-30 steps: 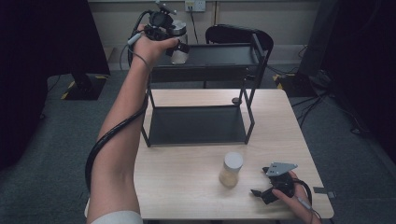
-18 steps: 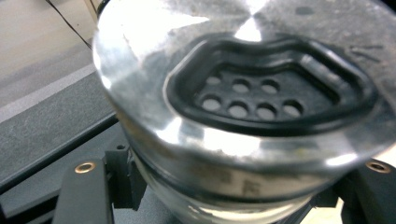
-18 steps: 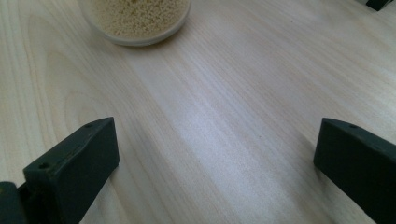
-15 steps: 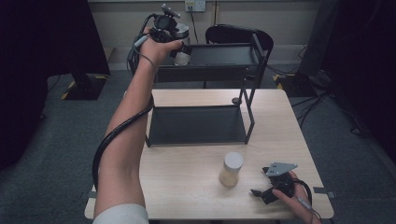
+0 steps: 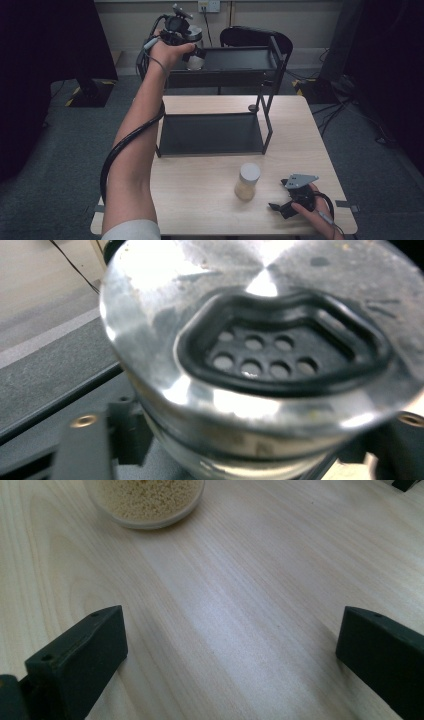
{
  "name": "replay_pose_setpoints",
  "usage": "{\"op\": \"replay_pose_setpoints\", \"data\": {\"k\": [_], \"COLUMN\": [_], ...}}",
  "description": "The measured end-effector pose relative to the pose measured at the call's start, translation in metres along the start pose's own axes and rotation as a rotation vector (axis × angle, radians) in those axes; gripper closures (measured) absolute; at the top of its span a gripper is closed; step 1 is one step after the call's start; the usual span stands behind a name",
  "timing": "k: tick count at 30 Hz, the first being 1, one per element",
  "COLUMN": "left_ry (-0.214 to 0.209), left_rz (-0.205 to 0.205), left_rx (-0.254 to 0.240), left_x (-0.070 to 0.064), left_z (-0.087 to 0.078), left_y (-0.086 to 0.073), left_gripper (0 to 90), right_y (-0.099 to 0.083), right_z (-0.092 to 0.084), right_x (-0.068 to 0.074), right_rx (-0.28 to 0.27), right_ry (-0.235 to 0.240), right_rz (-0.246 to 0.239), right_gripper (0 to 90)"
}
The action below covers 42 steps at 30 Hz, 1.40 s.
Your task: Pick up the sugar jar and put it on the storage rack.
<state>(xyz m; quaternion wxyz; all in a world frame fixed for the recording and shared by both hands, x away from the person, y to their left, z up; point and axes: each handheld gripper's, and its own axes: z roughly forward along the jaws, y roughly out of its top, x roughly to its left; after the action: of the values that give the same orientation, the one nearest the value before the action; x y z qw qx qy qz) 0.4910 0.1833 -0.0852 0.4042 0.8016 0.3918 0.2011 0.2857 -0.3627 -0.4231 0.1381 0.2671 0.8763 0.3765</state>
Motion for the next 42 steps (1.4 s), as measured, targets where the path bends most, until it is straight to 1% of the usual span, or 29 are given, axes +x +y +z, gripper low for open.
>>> {"op": "replay_pose_setpoints", "data": {"k": [1,2,4,9,10,12,13,15,16,19,20,22,23,25,27,28,29,33,39,42], "left_ry": [0.009,0.015,0.017,0.029,0.029,0.028,0.026,0.011,0.010,0.011,0.005,-0.023,-0.022,-0.015,-0.026,-0.026,-0.036,-0.067,-0.097,-0.104], "left_rz": [-0.001,-0.006,-0.006,-0.020,-0.020,-0.035,-0.029,-0.037,-0.044,-0.055,-0.059,-0.071,-0.072,-0.063,-0.061,-0.061,-0.051,-0.046,-0.041,-0.042], "left_rx": [-0.002,-0.010,-0.011,-0.026,-0.031,-0.041,-0.043,-0.054,-0.067,-0.075,-0.082,-0.096,-0.096,-0.097,-0.104,-0.104,-0.105,-0.120,-0.128,-0.128], "left_x": [-0.002,-0.003,-0.006,-0.012,-0.012,-0.014,-0.014,-0.013,-0.013,-0.015,-0.015,-0.013,-0.015,-0.020,-0.021,-0.021,-0.022,-0.024,-0.027,-0.028], "left_z": [-0.001,-0.003,-0.006,-0.013,-0.014,-0.016,-0.017,-0.019,-0.021,-0.025,-0.026,-0.028,-0.028,-0.029,-0.028,-0.028,-0.028,-0.027,-0.022,-0.020], "left_y": [0.000,-0.001,-0.002,-0.009,-0.012,-0.017,-0.020,-0.027,-0.031,-0.037,-0.041,-0.047,-0.049,-0.055,-0.060,-0.060,-0.065,-0.074,-0.089,-0.097], "left_gripper": [11.6,11.6,5.7,3.5,3.0,2.0,1.5,1.5,1.6,1.4,1.5,2.1,2.1,1.8,1.6,1.6,1.6,1.6,1.7,1.7], "right_y": [0.000,0.000,0.000,0.000,0.000,0.000,0.000,0.000,0.000,0.000,0.000,0.000,0.000,0.000,0.000,0.000,0.000,0.000,0.000,0.000], "right_z": [0.000,0.000,0.000,0.000,0.000,0.000,0.000,0.000,0.000,0.000,0.000,0.000,0.000,0.000,0.000,0.000,0.000,0.000,0.000,0.000], "right_x": [0.000,0.000,0.000,0.000,0.000,0.000,0.000,0.000,0.000,0.000,0.000,0.000,0.000,0.000,0.000,0.000,0.000,0.000,0.000,0.000], "right_rx": [0.000,0.000,0.000,0.000,0.000,0.000,0.000,-0.001,-0.001,0.000,0.000,0.000,0.000,0.000,0.000,0.000,-0.001,-0.001,-0.001,-0.001], "right_ry": [0.000,0.000,0.000,0.000,0.000,0.000,0.000,0.000,0.000,0.000,0.000,0.000,0.000,0.000,0.000,0.000,0.000,0.000,0.000,0.000], "right_rz": [0.000,0.000,0.000,0.000,0.000,-0.001,-0.001,-0.002,-0.002,-0.001,-0.001,-0.001,-0.001,-0.001,-0.002,-0.002,-0.003,-0.002,-0.002,-0.002], "right_gripper": [0.0,0.0,0.0,0.0,0.0,0.0,0.0,0.0,0.0,0.0,0.0,0.0,0.0,0.0,0.0,0.0,0.0,0.0,0.0,0.0]}}
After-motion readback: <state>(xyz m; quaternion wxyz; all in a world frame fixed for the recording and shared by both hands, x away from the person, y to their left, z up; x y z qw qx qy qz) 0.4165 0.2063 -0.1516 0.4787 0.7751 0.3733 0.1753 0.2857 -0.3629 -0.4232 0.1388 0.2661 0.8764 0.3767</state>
